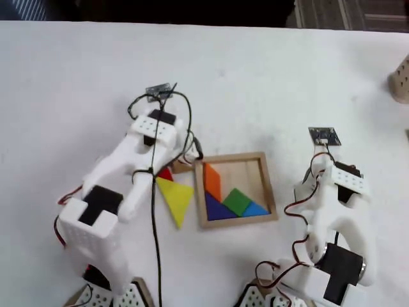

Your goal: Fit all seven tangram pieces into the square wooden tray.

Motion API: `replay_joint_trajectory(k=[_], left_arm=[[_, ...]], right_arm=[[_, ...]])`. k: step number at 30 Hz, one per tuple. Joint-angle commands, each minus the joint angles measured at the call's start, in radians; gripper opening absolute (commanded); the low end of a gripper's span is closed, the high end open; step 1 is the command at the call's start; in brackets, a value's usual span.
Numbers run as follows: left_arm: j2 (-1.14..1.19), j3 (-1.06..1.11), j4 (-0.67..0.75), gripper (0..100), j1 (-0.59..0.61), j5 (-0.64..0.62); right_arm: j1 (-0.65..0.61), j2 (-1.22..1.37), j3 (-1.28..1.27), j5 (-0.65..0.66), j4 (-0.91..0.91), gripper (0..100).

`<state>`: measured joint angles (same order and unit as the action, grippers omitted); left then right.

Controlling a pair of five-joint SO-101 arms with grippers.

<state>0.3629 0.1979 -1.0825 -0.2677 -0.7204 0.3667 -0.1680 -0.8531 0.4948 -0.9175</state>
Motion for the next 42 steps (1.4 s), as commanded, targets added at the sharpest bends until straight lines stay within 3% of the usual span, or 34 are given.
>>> replay_joint_trajectory(k=[1,13,16,24,42], left_arm=[[0.054,-0.086,-0.037,17,-0.024,-0.005],[0.093,-0.146,-0.075,19,-0.007,-0.002],[0.091,-0.144,-0.083,19,-0.013,0.054],[0.028,-0.135,-0.180,20,-0.044,0.069],[0.064,-0.124,-0.109,17,-0.076,0.110]], right_arm=[[-0.007,-0.016,0.003,0.011,0.008,22.3],[-0.007,-0.016,0.003,0.011,0.008,22.3],[-0.007,-0.016,0.003,0.011,0.008,22.3],[-0.007,-0.016,0.003,0.011,0.008,22.3],[-0.007,-0.016,0.005,0.011,0.008,22.3]])
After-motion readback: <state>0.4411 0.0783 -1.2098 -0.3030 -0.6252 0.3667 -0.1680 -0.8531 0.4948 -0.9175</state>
